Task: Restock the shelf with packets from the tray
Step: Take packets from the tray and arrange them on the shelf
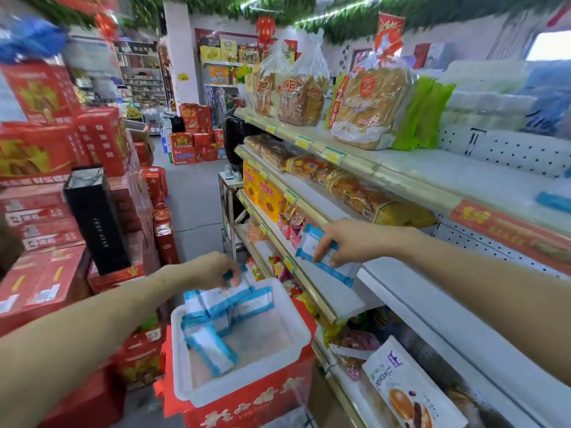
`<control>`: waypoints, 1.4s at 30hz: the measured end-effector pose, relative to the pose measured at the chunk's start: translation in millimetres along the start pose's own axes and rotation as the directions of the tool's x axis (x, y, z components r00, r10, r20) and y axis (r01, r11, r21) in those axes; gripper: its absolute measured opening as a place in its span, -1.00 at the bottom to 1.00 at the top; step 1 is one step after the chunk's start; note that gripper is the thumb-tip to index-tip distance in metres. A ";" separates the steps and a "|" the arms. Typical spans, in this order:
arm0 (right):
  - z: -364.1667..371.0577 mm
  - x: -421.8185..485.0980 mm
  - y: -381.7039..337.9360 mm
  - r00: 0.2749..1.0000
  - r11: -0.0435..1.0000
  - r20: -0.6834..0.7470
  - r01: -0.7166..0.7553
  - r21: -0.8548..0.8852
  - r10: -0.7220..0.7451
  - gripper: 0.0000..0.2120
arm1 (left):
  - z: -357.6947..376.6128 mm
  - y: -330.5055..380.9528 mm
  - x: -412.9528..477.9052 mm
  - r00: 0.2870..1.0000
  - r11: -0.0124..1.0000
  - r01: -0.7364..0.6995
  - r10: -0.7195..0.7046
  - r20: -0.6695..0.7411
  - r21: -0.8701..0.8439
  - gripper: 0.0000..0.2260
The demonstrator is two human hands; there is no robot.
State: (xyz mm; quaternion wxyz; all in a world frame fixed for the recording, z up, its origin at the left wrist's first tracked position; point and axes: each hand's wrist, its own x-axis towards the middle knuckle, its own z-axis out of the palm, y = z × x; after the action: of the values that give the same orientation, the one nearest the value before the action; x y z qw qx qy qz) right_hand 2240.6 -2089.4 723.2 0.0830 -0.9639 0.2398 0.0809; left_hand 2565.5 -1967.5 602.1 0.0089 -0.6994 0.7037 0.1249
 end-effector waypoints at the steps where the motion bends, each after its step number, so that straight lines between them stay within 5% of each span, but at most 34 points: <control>1: -11.1 -5.8 2.3 1.000 1.000 -0.012 -0.005 -0.002 0.005 -0.69 | -19.3 7.2 1.6 1.000 1.000 -0.016 0.016 -0.005 -0.015 -0.78; 10: -132.4 -122.5 36.3 0.986 0.981 -0.096 -0.119 0.150 0.135 -0.73 | -219.3 151.5 13.1 0.946 0.953 -0.304 0.302 -0.119 0.003 -0.71; 18: -185.1 -301.4 86.9 0.880 0.903 -0.220 -0.386 0.189 0.422 -0.64 | -320.3 342.0 47.9 0.776 0.800 -0.590 0.598 -0.198 0.106 -0.57; 31: -145.5 -596.7 144.2 0.544 0.558 -0.131 -0.788 0.260 0.829 -0.60 | -291.3 670.9 62.9 0.427 0.434 -0.880 0.901 -0.078 0.194 -0.53; 42: -101.7 -707.1 181.0 0.418 0.419 -0.065 -0.866 0.274 0.906 -0.61 | -248.2 810.4 50.1 0.263 0.254 -0.951 0.964 0.032 0.176 -0.55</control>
State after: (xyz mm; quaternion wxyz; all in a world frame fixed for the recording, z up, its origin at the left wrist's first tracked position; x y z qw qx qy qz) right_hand 1549.8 -1949.9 938.8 0.0980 -0.6790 0.7275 -0.0101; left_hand 1805.2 -2071.1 965.6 -0.0417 -0.1313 0.9903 0.0193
